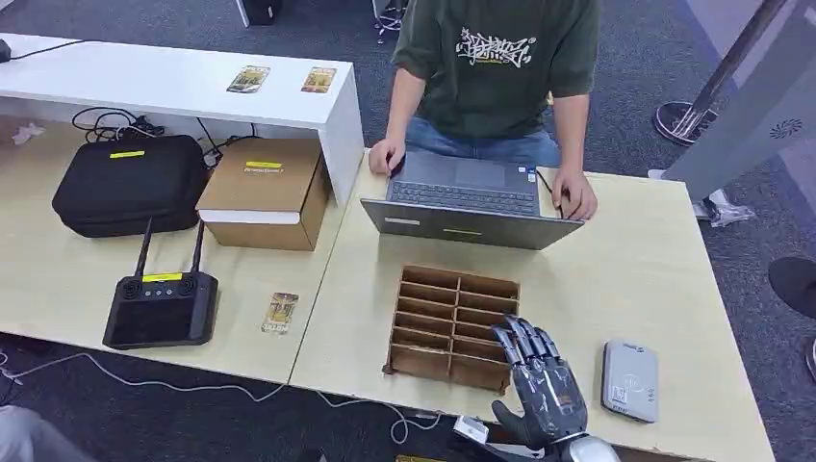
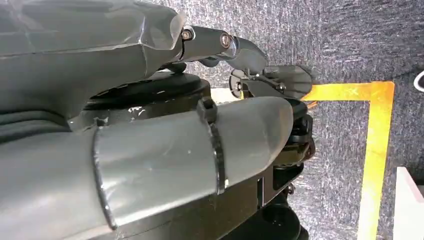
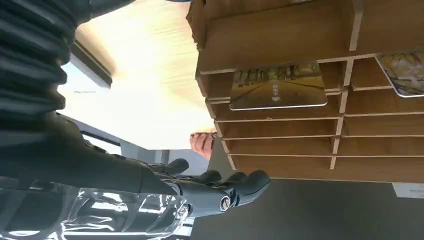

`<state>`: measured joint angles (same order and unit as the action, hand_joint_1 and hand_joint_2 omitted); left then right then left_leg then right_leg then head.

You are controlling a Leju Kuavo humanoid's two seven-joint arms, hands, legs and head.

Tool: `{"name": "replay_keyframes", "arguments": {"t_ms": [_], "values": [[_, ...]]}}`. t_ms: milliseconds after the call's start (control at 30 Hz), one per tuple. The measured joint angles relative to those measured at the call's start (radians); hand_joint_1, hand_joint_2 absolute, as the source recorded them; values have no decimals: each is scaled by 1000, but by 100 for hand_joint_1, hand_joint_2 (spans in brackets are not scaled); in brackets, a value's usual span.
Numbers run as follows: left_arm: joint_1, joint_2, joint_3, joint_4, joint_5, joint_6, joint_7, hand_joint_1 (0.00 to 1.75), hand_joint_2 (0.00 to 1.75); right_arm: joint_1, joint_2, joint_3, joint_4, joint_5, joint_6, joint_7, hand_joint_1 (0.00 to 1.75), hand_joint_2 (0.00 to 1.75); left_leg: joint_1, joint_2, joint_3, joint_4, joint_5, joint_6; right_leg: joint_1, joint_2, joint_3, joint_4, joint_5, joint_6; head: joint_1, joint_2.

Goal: Pass the card to the sensor for recognition and then transmit it.

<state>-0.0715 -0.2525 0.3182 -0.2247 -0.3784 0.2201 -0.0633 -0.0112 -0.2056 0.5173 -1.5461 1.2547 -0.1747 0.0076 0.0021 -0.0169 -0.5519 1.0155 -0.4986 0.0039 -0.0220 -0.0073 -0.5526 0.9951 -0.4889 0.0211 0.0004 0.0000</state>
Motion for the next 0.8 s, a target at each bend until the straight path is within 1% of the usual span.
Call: {"name": "replay_keyframes", "arguments": {"t_ms": [133, 333, 500, 800], "values": [[1, 0, -1, 0, -2, -1, -2, 0, 0, -7, -1, 6, 4, -13, 6, -4, 0, 175, 0, 0, 0, 0, 0, 0, 0, 0, 0, 0, 0, 0, 0, 0], [1, -2, -3, 0, -3, -6, -2, 0, 0, -30, -16, 10, 11, -29, 29, -12, 0, 175, 0, 0, 0, 0, 0, 0, 0, 0, 0, 0, 0, 0, 0, 0], [2, -2, -3, 0, -2, -10, -2, 0, 0, -68, -39, 11, 18, -51, 57, -18, 0, 175, 0, 0, 0, 0, 0, 0, 0, 0, 0, 0, 0, 0, 0, 0], [3, -5, -10, 0, -5, -10, -5, 0, 0, -101, -78, 13, 24, -71, 71, -21, 0, 175, -1, -1, 0, 0, 0, 0, 0, 0, 0, 0, 0, 0, 0, 0]]}}
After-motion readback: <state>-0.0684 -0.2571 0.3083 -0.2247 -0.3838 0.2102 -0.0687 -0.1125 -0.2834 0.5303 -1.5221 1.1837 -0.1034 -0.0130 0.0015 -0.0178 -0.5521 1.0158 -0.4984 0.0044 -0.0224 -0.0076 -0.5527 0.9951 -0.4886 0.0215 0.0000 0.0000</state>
